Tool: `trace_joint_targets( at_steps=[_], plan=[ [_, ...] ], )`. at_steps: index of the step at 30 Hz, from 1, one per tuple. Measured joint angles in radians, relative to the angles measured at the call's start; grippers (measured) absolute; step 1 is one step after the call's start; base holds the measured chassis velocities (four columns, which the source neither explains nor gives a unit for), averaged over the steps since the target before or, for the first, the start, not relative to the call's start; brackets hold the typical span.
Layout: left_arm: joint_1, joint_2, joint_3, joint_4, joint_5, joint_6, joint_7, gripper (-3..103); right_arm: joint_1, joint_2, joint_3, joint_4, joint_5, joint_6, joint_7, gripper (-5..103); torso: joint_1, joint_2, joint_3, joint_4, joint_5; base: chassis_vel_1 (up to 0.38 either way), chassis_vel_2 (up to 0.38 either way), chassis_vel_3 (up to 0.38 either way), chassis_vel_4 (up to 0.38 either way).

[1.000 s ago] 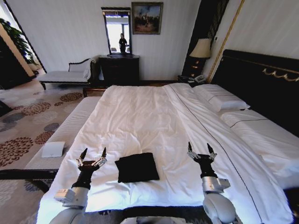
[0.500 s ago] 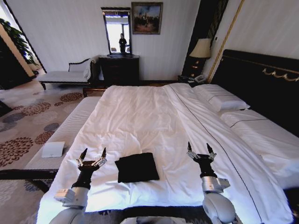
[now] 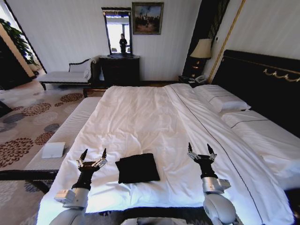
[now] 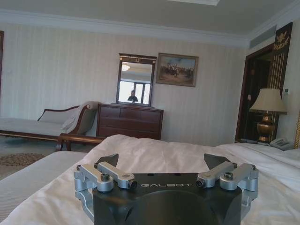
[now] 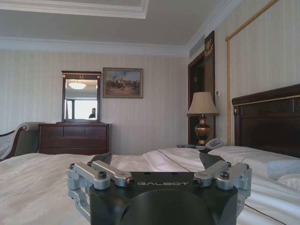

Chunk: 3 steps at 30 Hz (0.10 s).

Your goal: Fold the clothes on the bed.

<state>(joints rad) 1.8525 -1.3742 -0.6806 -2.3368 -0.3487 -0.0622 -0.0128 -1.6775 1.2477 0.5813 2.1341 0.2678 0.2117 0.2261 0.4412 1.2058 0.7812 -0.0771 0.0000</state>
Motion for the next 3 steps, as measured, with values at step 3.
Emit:
trace_joint_targets(
  at_steps=[3],
  plan=[
    [0.000, 0.000, 0.000, 0.000, 0.000, 0.000, 0.000, 100, 0.000, 0.000, 0.000, 0.000, 0.000, 0.000, 0.000, 100, 0.000, 0.000, 0.000, 0.0000, 0.0000, 0.000, 0.000, 0.000, 0.000]
  ],
)
